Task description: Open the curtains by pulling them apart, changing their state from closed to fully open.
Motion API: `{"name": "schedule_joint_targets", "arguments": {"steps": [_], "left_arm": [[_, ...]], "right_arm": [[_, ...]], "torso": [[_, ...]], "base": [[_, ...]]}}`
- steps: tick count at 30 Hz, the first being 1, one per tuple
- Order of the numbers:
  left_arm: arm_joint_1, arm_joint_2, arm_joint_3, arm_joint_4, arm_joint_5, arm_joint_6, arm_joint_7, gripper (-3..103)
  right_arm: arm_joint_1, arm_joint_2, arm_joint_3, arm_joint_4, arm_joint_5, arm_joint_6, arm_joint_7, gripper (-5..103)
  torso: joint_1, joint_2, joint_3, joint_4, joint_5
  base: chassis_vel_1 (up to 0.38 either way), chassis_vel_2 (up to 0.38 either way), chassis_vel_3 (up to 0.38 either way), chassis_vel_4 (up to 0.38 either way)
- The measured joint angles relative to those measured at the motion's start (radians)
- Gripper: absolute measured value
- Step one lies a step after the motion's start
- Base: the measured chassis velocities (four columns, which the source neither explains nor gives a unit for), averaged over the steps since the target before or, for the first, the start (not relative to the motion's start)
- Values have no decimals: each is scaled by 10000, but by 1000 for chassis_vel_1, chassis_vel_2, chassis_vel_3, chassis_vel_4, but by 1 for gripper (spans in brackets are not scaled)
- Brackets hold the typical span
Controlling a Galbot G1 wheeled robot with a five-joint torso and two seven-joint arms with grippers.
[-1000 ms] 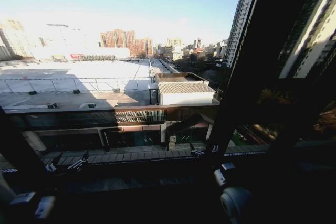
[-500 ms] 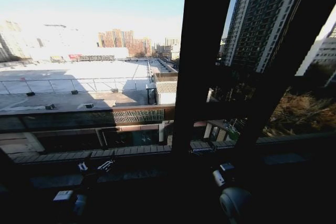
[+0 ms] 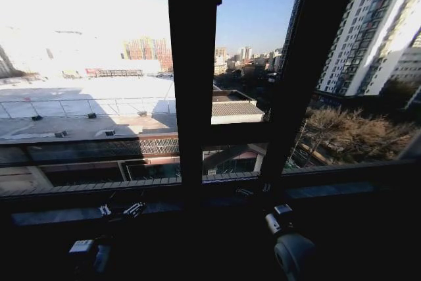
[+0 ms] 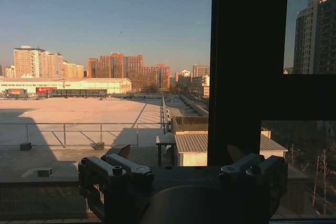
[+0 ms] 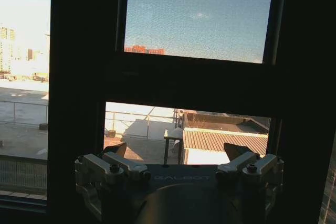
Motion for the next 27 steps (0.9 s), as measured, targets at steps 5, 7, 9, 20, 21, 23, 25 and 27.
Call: {"name": "schedule_joint_targets", "arguments": {"steps": [5, 7, 9, 20, 21, 23, 25, 27], "left_arm": [[-17, 15, 7, 39, -5, -10, 0, 100], [-18, 17, 7, 45, -11, -13, 0, 100], [-15, 34, -15, 49, -35, -18, 0, 100], [-13, 96, -124, 58, -105, -138, 21, 100], [-6, 70, -97, 63, -86, -161, 22, 100], [3, 47, -58, 67, -65, -179, 23, 100], [18, 36, 15, 68, -22, -198, 30, 100], [19, 46, 27, 67, -17, -198, 33, 100]], "right_arm": [[4, -45, 44, -55, -5, 2, 4, 100], [6, -68, 63, -82, -6, 3, 6, 100], [15, -99, 88, -128, -8, 5, 7, 100], [63, -147, 253, -231, -11, 6, 24, 100], [53, -147, 256, -230, -11, 7, 25, 100], [38, -147, 256, -224, -12, 10, 25, 100], [14, -145, 261, -181, -15, 12, 28, 100], [-1, -144, 268, -166, -16, 12, 32, 100]], "torso": [[-2, 1, -1, 4, -9], [-3, 2, -2, 3, -11], [-2, 2, -2, 3, -11], [-2, 2, -1, 1, -4], [-2, 2, -1, 2, -4], [-2, 1, -1, 4, -7], [-1, 1, -1, 1, -8], [-2, 1, -1, 0, -7]], "base": [[18, -375, 9, 370], [43, -321, -37, 324], [51, -351, -80, 315], [34, -370, -29, 361], [3, -378, -14, 381], [3, -391, 0, 381], [9, -389, -20, 386], [14, -387, -33, 365]]}}
